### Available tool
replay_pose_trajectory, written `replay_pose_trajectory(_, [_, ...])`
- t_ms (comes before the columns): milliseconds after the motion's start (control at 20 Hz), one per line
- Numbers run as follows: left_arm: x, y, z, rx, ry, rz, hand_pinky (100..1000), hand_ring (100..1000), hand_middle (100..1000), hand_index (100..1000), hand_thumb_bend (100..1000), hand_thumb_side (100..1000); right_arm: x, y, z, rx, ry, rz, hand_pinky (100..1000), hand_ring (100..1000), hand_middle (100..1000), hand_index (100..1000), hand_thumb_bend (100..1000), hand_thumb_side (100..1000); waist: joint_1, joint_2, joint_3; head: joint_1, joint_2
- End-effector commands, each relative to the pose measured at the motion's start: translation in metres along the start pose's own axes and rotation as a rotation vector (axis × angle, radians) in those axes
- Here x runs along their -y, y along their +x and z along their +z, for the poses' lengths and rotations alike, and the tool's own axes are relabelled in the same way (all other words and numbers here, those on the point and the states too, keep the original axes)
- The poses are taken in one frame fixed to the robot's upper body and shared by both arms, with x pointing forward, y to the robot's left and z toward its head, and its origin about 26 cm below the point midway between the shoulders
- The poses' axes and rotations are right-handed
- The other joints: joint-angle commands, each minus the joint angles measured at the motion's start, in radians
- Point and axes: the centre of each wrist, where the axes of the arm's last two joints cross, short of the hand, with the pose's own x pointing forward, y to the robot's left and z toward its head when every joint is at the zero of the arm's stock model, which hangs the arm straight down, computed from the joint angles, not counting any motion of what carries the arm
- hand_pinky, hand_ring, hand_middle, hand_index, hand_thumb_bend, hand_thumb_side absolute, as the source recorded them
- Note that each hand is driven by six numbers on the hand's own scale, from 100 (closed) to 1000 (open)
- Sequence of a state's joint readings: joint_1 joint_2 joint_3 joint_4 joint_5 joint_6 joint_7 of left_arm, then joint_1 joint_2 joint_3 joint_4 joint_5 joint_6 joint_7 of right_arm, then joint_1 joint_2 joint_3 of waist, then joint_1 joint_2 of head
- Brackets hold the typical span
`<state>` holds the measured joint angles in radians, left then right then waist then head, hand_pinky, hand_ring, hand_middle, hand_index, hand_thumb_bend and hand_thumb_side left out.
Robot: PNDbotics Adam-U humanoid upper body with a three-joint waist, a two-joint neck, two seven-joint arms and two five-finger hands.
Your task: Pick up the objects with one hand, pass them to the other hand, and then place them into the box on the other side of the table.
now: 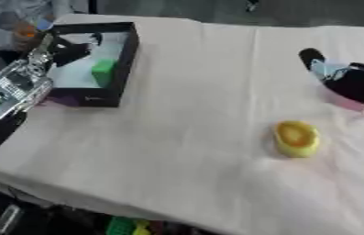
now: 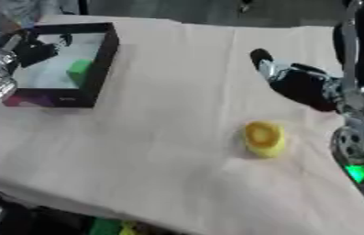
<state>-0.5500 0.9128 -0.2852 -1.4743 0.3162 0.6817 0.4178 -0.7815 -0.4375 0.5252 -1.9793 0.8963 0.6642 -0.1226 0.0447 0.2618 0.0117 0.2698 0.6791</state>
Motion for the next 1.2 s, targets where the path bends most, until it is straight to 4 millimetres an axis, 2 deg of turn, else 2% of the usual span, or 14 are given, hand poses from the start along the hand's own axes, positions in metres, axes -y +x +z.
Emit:
replay_pose_trajectory(50, [-0.017, 0.008, -0.003, -0.145, 0.231, -0.110, 1000, 868, 783, 964, 419, 543, 0.009, -0.002, -0.003, 0.012, -0.030, 0.001, 834, 921, 882, 829, 655, 314, -0.008, -0.016, 0.001, 0.000, -0.002])
replay_pose_trajectory(100, [-0.018, 0.008, -0.003, -0.143, 0.232, -0.114, 1000, 864, 777, 953, 314, 496, 0.009, -0.002, -0.003, 0.012, -0.030, 0.000, 834, 921, 882, 829, 654, 313, -0.008, -0.016, 0.001, 0.000, -0.002])
replay_pose_trajectory(200, [-0.020, 0.009, -0.003, -0.134, 0.242, -0.116, 1000, 862, 775, 944, 287, 470, 0.009, -0.002, -0.003, 0.012, -0.030, -0.001, 834, 921, 882, 829, 654, 313, -0.008, -0.018, 0.002, -0.002, -0.001])
replay_pose_trajectory(250, [-0.021, 0.010, -0.003, -0.127, 0.247, -0.115, 1000, 850, 760, 879, 100, 391, 0.009, -0.003, -0.002, 0.011, -0.029, -0.001, 834, 921, 882, 828, 648, 310, -0.008, -0.019, 0.003, -0.004, 0.001])
replay_pose_trajectory(350, [-0.023, 0.016, 0.002, -0.084, 0.274, -0.100, 1000, 839, 747, 844, 100, 392, 0.009, -0.004, -0.002, 0.002, -0.029, 0.004, 833, 921, 881, 828, 644, 312, -0.010, -0.021, 0.004, -0.016, 0.005])
replay_pose_trajectory(400, [-0.024, 0.021, 0.006, -0.051, 0.284, -0.089, 1000, 804, 701, 782, 100, 429, 0.010, -0.004, -0.003, -0.005, -0.027, 0.006, 829, 920, 880, 823, 639, 314, -0.010, -0.022, 0.004, -0.021, 0.006])
replay_pose_trajectory(500, [-0.024, 0.028, 0.014, -0.002, 0.292, -0.073, 1000, 795, 692, 772, 100, 435, 0.010, -0.005, -0.003, -0.019, -0.021, 0.008, 827, 919, 878, 819, 639, 315, -0.011, -0.024, 0.004, -0.027, 0.007])
replay_pose_trajectory(550, [-0.024, 0.033, 0.020, 0.032, 0.285, -0.063, 995, 753, 665, 765, 100, 460, 0.010, -0.006, -0.003, -0.038, -0.008, 0.007, 823, 918, 874, 810, 639, 328, -0.012, -0.025, 0.004, -0.032, 0.008])
replay_pose_trajectory(600, [-0.024, 0.038, 0.027, 0.069, 0.270, -0.051, 991, 747, 663, 765, 100, 468, 0.011, -0.008, -0.003, -0.064, 0.015, 0.006, 822, 918, 874, 808, 639, 332, -0.013, -0.026, 0.004, -0.038, 0.009])
replay_pose_trajectory(650, [-0.025, 0.041, 0.032, 0.091, 0.259, -0.043, 999, 750, 669, 768, 100, 608, 0.011, -0.008, -0.003, -0.083, 0.032, 0.005, 818, 917, 872, 803, 527, 280, -0.013, -0.027, 0.003, -0.042, 0.010])
replay_pose_trajectory(700, [-0.025, 0.046, 0.038, 0.121, 0.244, -0.027, 1000, 754, 671, 766, 100, 503, 0.012, -0.010, -0.003, -0.123, 0.063, 0.002, 813, 916, 871, 799, 639, 344, -0.015, -0.028, 0.002, -0.054, 0.011])
replay_pose_trajectory(900, [-0.028, 0.060, 0.059, 0.200, 0.198, 0.030, 1000, 757, 671, 763, 100, 523, 0.018, -0.021, -0.007, -0.256, 0.185, -0.004, 820, 923, 876, 804, 667, 355, -0.020, -0.032, 0.000, -0.106, 0.010])
replay_pose_trajectory(1200, [-0.029, 0.069, 0.080, 0.253, 0.150, 0.075, 1000, 764, 676, 758, 100, 566, 0.033, -0.055, -0.022, -0.355, 0.353, -0.017, 839, 944, 889, 822, 656, 305, -0.026, -0.031, 0.001, -0.163, 0.008])
